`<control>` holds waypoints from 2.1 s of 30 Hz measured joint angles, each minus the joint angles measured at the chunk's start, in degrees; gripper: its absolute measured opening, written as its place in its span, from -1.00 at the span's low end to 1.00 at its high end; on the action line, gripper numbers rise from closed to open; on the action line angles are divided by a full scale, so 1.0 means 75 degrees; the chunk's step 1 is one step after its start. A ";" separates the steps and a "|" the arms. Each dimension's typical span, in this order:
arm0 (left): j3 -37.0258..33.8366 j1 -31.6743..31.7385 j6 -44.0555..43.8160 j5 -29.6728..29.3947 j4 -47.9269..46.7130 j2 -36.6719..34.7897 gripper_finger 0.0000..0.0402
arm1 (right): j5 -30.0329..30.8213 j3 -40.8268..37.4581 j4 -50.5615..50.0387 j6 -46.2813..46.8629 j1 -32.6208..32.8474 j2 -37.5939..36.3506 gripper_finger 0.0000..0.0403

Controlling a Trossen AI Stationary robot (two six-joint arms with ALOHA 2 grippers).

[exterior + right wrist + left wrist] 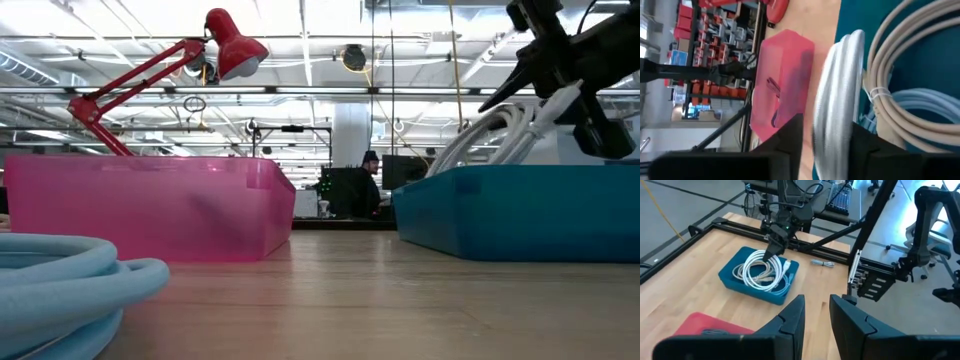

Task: Pick & Place USB Port
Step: Put the white HDMI cable into the blue bin, then put the left white charger cable into the red bin

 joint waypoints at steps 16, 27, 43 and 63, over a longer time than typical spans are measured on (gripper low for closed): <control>0.0000 -0.0069 0.0010 0.0016 -0.0042 -0.0003 -0.55 | -0.0489 0.0000 -0.1596 0.0004 -0.0362 -0.1059 -0.23; 0.0000 -0.0102 0.0002 0.0008 -0.0040 -0.0003 -0.55 | -0.1730 0.0003 -0.3526 -0.0195 -0.1616 -0.1418 -0.23; 0.0000 -0.0036 -0.0092 0.0002 -0.0260 -0.0003 -0.55 | -0.0595 0.2248 -0.1110 -0.7020 -0.3549 -0.1453 -0.23; 0.0000 0.0073 -0.0194 -0.0214 -0.0275 -0.0003 -0.55 | -0.2396 0.6560 0.0512 -1.1894 -0.4594 0.0185 -0.25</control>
